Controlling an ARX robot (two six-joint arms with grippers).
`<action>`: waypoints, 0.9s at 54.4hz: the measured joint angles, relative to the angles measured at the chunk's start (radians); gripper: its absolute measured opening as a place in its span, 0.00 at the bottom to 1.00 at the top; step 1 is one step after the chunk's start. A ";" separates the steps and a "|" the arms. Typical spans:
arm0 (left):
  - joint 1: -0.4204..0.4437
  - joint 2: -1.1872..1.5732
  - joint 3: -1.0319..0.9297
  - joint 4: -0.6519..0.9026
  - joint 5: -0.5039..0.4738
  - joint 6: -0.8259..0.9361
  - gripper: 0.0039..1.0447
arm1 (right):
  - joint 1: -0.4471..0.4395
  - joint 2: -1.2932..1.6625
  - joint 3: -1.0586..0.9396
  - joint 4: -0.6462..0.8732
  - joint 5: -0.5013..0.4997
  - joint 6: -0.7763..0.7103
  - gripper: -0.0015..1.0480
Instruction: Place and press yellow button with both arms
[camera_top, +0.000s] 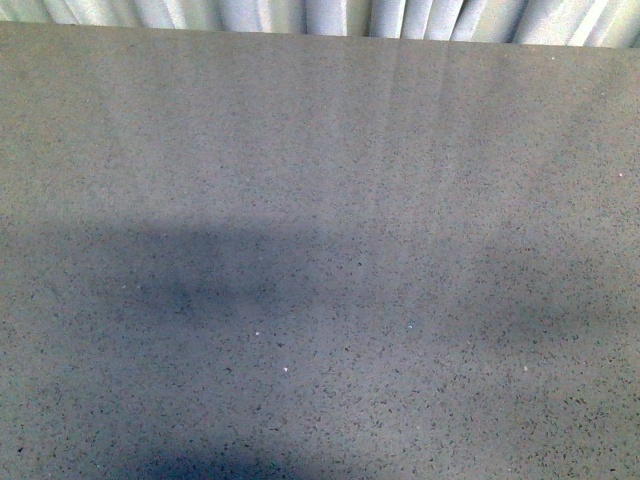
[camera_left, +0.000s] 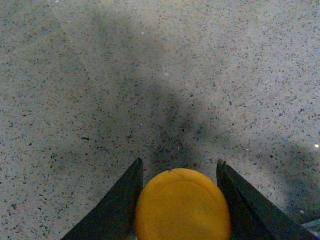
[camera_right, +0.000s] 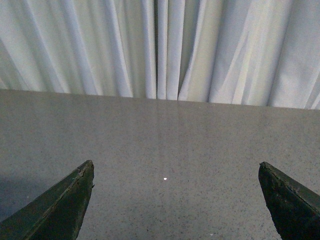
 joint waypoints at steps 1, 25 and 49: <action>0.000 0.000 0.000 0.000 0.000 0.000 0.35 | 0.000 0.000 0.000 0.000 0.000 0.000 0.91; 0.033 -0.164 0.019 -0.109 0.044 0.041 0.33 | 0.000 0.000 0.000 0.000 0.000 0.000 0.91; -0.507 -0.370 0.095 -0.191 -0.105 -0.060 0.33 | 0.000 0.000 0.000 0.000 0.000 0.000 0.91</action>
